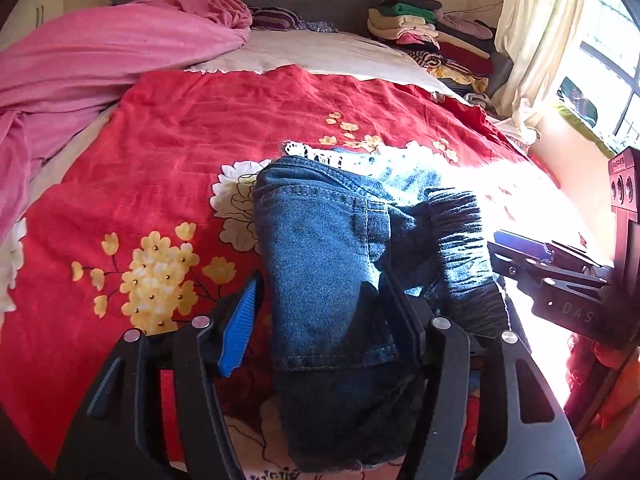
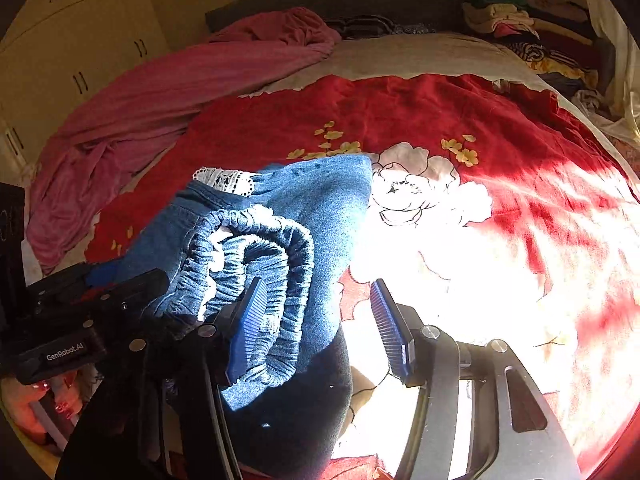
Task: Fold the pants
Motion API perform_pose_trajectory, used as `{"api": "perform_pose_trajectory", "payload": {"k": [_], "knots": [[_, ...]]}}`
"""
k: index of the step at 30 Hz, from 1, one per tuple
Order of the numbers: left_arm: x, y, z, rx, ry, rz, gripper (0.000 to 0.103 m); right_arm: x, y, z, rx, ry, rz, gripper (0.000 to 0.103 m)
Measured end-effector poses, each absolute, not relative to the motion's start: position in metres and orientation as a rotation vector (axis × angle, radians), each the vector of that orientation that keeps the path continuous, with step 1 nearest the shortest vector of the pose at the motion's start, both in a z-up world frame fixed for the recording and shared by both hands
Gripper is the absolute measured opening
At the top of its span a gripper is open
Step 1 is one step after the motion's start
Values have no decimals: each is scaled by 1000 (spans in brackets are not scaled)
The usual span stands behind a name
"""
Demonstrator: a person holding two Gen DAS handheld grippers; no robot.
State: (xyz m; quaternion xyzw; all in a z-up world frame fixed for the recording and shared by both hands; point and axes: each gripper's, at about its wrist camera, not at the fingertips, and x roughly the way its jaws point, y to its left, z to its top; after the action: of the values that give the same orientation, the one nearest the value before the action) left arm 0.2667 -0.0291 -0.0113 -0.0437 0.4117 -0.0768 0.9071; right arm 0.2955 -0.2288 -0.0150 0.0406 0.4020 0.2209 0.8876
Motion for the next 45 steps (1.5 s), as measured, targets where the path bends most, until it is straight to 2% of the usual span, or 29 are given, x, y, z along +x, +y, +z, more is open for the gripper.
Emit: {"api": "perform_pose_trajectory", "payload": {"k": [1, 3, 4, 6, 10, 12, 15, 21, 33, 45], "knots": [[263, -27, -10, -92, 849, -151, 59, 291, -230, -13, 81, 830, 452, 55], [254, -22, -8, -101, 846, -142, 61, 284, -235, -9, 82, 813, 448, 66], [249, -20, -7, -105, 844, -138, 62, 282, -238, -8, 84, 804, 451, 68], [237, -17, -4, -112, 837, -130, 66, 269, -240, -3, 85, 784, 453, 79], [209, -13, 0, -117, 830, -129, 74, 239, -242, 5, 81, 743, 480, 87], [194, -11, 1, -117, 828, -115, 83, 217, -238, 12, 76, 723, 492, 92], [170, -7, 3, -138, 815, -109, 86, 192, -236, 15, 62, 705, 496, 97], [125, -3, 7, -136, 788, -85, 93, 149, -234, 12, 40, 680, 482, 98], [56, -2, -3, -117, 749, -39, 93, 93, -237, 0, 51, 656, 442, 98], [36, -3, -11, -120, 722, -34, 93, 57, -241, -16, 9, 648, 391, 98]]}}
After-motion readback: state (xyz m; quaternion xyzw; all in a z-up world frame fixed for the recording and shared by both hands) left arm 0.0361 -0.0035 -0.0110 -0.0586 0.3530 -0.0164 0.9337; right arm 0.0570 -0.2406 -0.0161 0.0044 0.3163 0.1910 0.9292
